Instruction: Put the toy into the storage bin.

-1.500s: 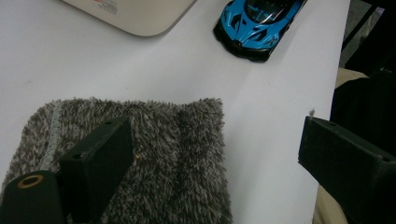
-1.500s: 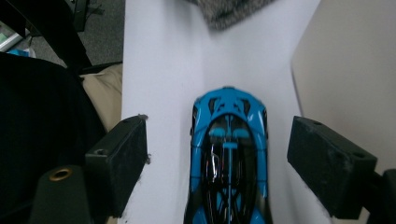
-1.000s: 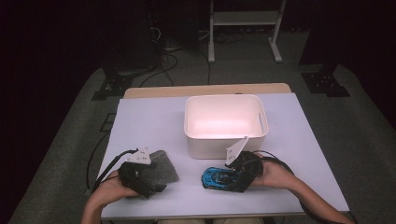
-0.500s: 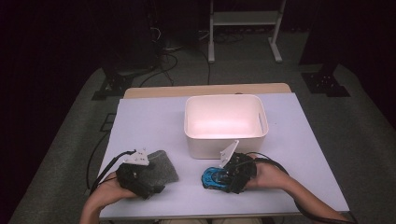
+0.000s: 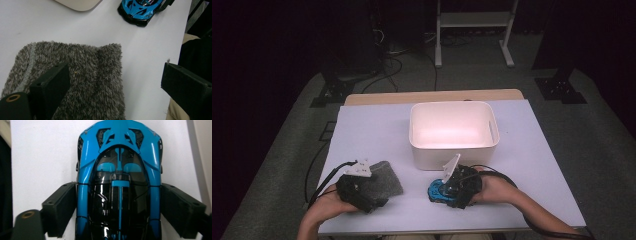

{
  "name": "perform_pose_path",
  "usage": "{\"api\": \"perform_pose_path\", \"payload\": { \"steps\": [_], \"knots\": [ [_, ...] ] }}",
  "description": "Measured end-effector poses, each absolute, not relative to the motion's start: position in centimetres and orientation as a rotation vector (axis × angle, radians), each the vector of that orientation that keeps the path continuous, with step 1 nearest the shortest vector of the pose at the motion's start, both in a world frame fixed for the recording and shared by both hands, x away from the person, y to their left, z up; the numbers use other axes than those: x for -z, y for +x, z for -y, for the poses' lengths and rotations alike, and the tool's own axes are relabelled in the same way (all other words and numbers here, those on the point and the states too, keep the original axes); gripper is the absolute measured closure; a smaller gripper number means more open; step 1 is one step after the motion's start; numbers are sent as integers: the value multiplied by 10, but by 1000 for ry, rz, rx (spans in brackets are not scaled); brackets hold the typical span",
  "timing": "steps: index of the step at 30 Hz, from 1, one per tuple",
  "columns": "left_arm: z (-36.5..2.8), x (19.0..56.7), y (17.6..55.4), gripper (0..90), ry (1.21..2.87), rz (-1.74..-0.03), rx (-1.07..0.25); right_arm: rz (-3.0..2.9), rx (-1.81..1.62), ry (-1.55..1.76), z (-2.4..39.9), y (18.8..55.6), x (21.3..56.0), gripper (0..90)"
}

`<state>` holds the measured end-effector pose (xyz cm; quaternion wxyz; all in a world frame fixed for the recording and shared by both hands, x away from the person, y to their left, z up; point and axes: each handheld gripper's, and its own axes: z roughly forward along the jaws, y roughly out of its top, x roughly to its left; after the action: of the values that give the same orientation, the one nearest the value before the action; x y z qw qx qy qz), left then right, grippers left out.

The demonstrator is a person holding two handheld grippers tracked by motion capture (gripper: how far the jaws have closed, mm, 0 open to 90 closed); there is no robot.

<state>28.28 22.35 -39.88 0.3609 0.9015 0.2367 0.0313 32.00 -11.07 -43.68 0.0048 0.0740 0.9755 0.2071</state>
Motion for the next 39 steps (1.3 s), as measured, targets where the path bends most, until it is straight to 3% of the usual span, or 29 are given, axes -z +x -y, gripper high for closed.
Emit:
{"api": "perform_pose_path", "payload": {
  "steps": [8, 39],
  "knots": [
    [-225, 398, 283, 79, 2320, -619, -85, -3040, -619, 220, 110, 317, 435, 246],
    [-231, 399, 279, 79, 2301, -635, -94, -3072, -634, 68, 114, 318, 424, 268]
  ]
}}
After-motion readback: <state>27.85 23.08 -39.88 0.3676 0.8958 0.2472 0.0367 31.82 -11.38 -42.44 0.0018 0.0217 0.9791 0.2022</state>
